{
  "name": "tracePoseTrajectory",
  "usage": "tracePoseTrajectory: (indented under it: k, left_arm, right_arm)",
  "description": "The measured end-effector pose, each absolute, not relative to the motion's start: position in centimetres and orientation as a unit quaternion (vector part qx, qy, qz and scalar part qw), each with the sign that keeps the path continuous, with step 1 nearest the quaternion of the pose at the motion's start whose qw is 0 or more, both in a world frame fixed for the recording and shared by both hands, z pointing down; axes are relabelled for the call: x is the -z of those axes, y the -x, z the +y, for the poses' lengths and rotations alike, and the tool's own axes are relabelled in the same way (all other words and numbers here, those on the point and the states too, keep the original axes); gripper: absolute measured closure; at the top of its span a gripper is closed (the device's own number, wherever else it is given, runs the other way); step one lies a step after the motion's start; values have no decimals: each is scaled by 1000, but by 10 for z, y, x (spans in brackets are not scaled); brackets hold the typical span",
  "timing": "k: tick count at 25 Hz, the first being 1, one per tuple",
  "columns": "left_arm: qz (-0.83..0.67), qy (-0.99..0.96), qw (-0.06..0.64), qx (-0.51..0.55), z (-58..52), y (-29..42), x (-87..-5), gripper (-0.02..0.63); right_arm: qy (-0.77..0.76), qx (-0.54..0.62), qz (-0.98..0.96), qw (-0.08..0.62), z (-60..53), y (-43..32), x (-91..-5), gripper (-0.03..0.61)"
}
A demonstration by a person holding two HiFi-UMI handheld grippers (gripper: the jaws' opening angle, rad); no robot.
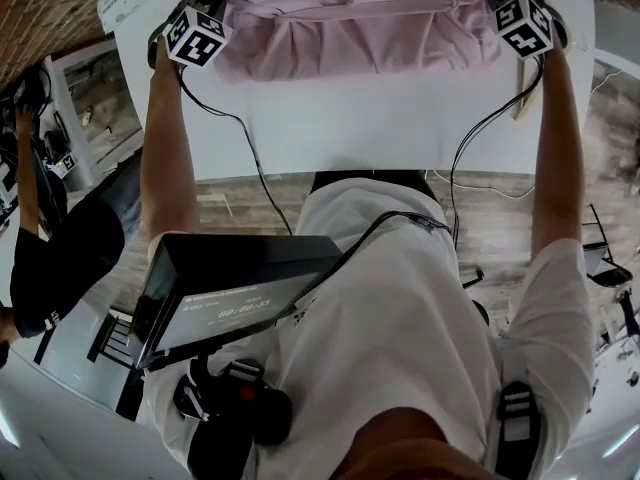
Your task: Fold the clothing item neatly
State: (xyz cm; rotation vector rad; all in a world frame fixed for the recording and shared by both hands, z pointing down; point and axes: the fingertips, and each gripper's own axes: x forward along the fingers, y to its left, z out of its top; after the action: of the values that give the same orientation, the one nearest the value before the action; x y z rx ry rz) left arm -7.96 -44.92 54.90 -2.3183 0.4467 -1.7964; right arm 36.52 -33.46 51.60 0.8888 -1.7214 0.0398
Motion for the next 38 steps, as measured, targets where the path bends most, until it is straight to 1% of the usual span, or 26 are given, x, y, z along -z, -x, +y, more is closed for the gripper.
tracePoseTrajectory:
  k: [5,6,7,8,9,10,12,14,15,16,17,18,19,20,23,26,28,30,34,38]
  left_arm:
    - [173,764,165,599,-449,76,-568,595]
    - [187,768,173,588,-451,76,-566,581]
    - [206,774,176,572,-453,78,-561,503]
    - [227,783,172,553,-456,82,-553,427]
    - [248,791,163,535,-459,89,-544,353]
    - [271,797,154,517,-461,98,-532,309]
    - [324,806,128,478,-463,120,-501,310]
    - [349,827,72,434,-455,127,-472,310]
    - [344,839,42,419,-448,122,-463,314]
    - [330,849,21,412,-439,113,-460,375]
    - [311,857,13,412,-431,100,-460,433]
    - [291,862,15,415,-423,86,-462,499]
    - [272,866,18,419,-417,70,-464,578]
    - [256,871,20,420,-411,52,-467,612]
    - [234,878,9,417,-400,-4,-480,612]
    - [247,856,29,453,-398,-34,-508,612]
    - [256,837,43,482,-400,-35,-530,612]
    - [257,826,37,500,-402,-31,-549,612]
    - [246,827,23,505,-403,-35,-568,612]
    - [260,835,13,485,-403,-32,-562,612]
  right_arm:
    - [-391,-1,-727,565,-334,-364,-534,541]
    - [-401,4,-726,558,-334,-364,-536,541]
    - [-415,7,-725,550,-335,-366,-536,534]
    - [-431,8,-723,540,-337,-369,-534,487]
    - [-446,7,-719,533,-338,-374,-530,414]
    - [-457,6,-717,527,-337,-379,-523,361]
    - [-466,4,-718,517,-331,-384,-503,359]
    - [-463,-8,-734,497,-322,-375,-484,359]
    - [-456,-19,-746,486,-317,-364,-477,360]
    - [-449,-30,-757,475,-314,-351,-472,363]
    - [-443,-36,-766,465,-313,-336,-468,403]
    - [-437,-39,-774,456,-314,-320,-465,473]
    - [-432,-43,-783,445,-316,-302,-463,537]
    - [-425,-51,-792,435,-319,-285,-463,573]
    - [-413,-75,-807,415,-330,-240,-471,574]
    - [-429,-77,-784,442,-342,-226,-487,574]
    - [-444,-78,-755,477,-345,-239,-506,574]
    - [-456,-101,-734,493,-343,-259,-526,574]
    - [-471,-144,-733,468,-336,-277,-544,575]
    - [-463,-135,-736,475,-338,-275,-537,575]
